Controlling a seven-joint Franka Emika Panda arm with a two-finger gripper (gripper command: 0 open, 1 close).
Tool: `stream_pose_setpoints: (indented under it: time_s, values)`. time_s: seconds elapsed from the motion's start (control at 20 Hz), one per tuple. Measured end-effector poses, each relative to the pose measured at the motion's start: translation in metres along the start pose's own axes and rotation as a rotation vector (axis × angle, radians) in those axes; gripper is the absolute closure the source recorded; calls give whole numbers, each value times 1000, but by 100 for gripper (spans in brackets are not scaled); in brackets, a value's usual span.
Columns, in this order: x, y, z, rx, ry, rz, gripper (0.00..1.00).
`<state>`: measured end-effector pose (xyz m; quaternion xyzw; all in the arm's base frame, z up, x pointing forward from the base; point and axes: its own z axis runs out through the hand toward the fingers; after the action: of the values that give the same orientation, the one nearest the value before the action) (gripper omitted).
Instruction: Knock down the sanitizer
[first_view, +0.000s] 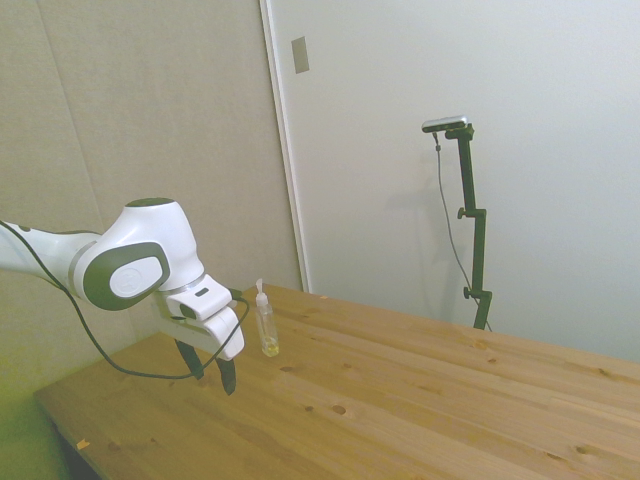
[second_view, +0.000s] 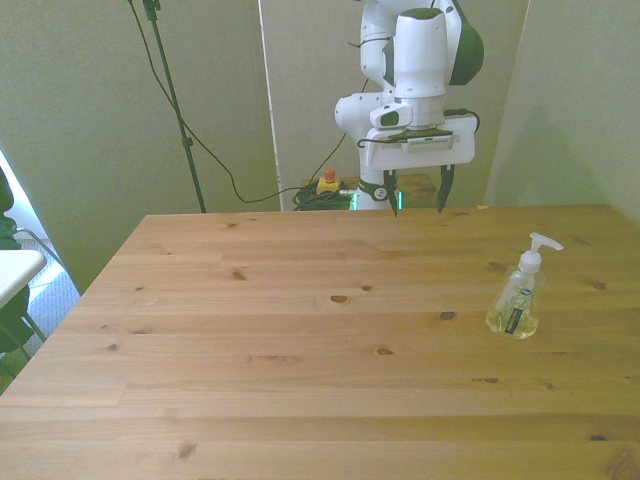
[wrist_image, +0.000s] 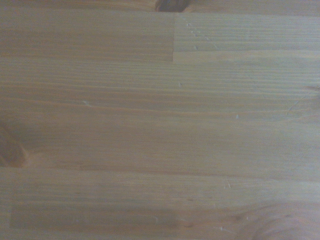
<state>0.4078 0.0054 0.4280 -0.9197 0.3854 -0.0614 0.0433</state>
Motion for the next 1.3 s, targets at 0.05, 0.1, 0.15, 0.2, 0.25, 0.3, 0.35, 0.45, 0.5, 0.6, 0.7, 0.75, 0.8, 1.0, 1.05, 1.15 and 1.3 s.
stream_pose_setpoints:
  time_s: [0.05,0.1,0.15,0.2,0.25,0.3,0.35,0.45,0.5,0.6,0.7,0.75,0.8,1.0,1.05,1.15,1.3]
  values:
    - [0,0,0,-2,1,1,0]
    - [-1,0,2,-10,0,10,0]
    - [-2,-1,3,-12,-1,8,0]
    - [-3,-2,3,-12,0,8,0]
    - [-3,-3,2,-13,1,10,0]
    - [-3,-5,2,-14,4,12,0]
    - [-3,-7,0,-16,9,12,0]
    - [0,-16,-3,-24,16,10,0]
    - [1,-22,-5,-29,20,10,0]
    - [5,-39,-9,-38,27,13,0]
    - [12,-59,-10,-50,37,13,0]
    - [15,-69,-9,-59,38,13,0]
    - [18,-79,-7,-68,41,11,0]
    - [20,-124,4,-95,47,1,0]
    - [19,-135,5,-101,51,-1,0]
    - [17,-153,9,-109,52,-2,100]
    - [18,-175,17,-118,50,-4,100]
